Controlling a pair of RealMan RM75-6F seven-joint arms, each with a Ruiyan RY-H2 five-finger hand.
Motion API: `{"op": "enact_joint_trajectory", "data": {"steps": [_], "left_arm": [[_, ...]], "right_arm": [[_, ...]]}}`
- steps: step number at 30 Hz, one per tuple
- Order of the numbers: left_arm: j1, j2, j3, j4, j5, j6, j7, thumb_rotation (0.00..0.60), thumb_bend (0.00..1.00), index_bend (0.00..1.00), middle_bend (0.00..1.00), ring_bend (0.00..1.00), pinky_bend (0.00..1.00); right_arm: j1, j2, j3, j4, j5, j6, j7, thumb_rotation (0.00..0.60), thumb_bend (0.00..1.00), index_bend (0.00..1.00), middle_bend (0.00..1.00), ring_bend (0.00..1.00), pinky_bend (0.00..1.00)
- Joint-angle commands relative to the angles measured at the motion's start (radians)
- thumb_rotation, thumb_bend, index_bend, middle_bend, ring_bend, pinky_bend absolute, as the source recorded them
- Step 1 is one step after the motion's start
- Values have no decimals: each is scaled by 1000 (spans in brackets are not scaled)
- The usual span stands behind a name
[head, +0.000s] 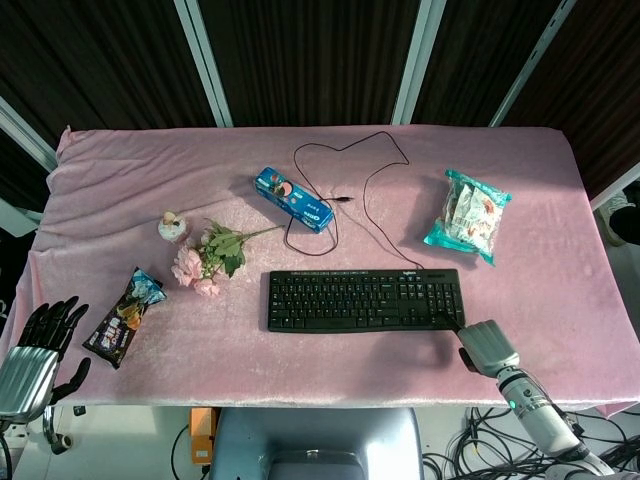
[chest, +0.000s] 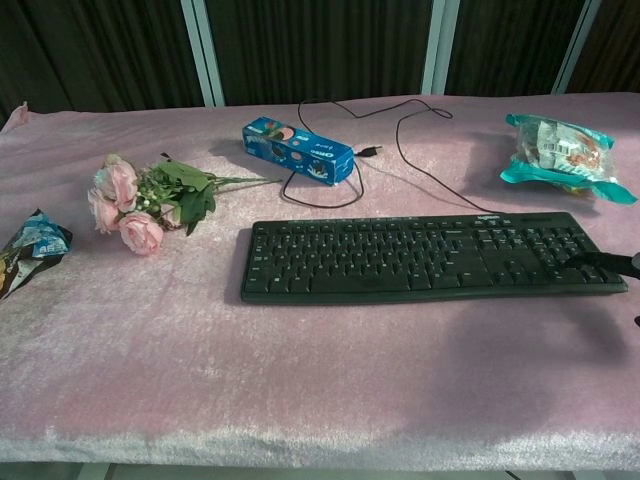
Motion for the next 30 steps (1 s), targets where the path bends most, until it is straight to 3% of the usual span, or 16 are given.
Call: {"op": "enact_joint_trajectory", "data": {"steps": [1,11,15,17,20,22,25,28,30], "left_arm": [[0,0,0,0,0,0,0,600,413,0,0,0,0],[-4,-2,-3,3,0,-5,-2,600,413,0,0,0,0],[-3,-3,-4,4,2,0,-1,600,413,0,0,0,0],[-2,-4,-3,3,3,1,1,600,413,0,0,0,0],[-1,-8,-2,5,6,4,6,600,413,0,0,0,0],[-1,-10,-2,5,8,4,8,600,414,0,0,0,0],[-4,-13,-2,7,9,0,12,600,413,0,0,0,0],[-9,-15,0,7,10,-12,15,600,413,0,0,0,0],[-14,-15,-2,6,9,-19,15,600,413,0,0,0,0]], "right_arm": [[2,-1,-1,2,10,-5,-9,600,643,203,1000,1000,1000],[-6,13,1,-13,6,27,3,600,644,202,1000,1000,1000],[-51,53,3,-51,-78,160,48,600,643,156,1000,996,1000],[-92,80,2,-72,-157,279,87,600,624,101,961,933,999],[-146,107,-6,-85,-243,417,115,600,535,12,696,678,886],[-177,119,-14,-87,-280,481,115,600,473,0,403,414,736],[-225,124,-28,-74,-327,564,137,600,436,0,83,93,493],[-249,124,-30,-55,-349,600,163,600,429,0,0,0,271],[-254,121,-24,-45,-361,614,181,600,428,0,0,0,204]]}}
